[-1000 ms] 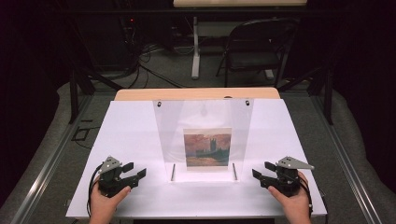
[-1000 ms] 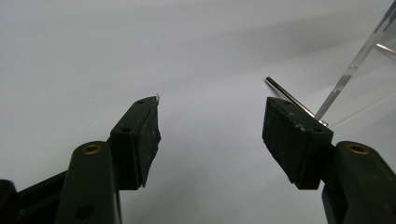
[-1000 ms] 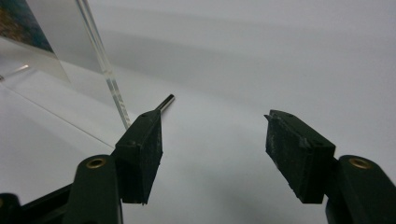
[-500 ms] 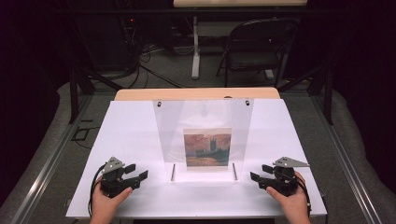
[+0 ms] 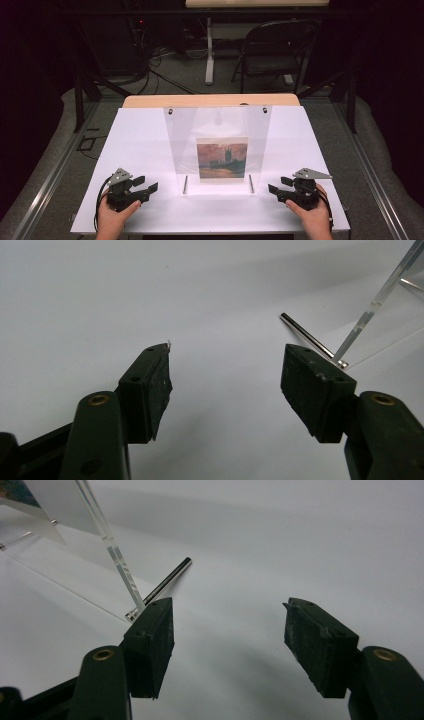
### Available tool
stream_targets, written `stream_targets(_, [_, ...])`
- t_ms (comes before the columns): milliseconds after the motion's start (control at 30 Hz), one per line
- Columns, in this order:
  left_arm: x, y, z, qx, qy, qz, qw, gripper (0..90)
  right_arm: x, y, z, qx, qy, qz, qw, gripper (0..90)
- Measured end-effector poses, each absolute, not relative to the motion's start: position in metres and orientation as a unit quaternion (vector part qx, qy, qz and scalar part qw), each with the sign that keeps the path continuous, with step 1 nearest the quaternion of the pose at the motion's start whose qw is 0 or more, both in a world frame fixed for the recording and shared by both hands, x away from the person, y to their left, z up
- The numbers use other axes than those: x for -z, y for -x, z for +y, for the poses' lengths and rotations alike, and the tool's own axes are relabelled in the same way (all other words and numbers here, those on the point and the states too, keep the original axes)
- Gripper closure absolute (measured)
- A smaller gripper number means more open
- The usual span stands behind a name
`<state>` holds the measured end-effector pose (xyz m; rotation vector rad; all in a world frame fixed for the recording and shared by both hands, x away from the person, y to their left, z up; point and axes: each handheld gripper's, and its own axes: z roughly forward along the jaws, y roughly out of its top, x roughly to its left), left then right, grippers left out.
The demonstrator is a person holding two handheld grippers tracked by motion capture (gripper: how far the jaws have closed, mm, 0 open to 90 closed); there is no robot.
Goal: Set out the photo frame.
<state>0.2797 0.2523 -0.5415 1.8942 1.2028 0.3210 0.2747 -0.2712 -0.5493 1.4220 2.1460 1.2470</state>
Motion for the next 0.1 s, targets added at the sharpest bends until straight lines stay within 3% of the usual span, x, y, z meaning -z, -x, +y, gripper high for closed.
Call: stream_targets(100, [0.5417, -0.28, 0.2517, -0.127, -0.756, 0.482, 0.425, 36.3, 0.5495, -0.275, -0.2718, -0.433, -0.494, 0.741, 0.138, 36.1])
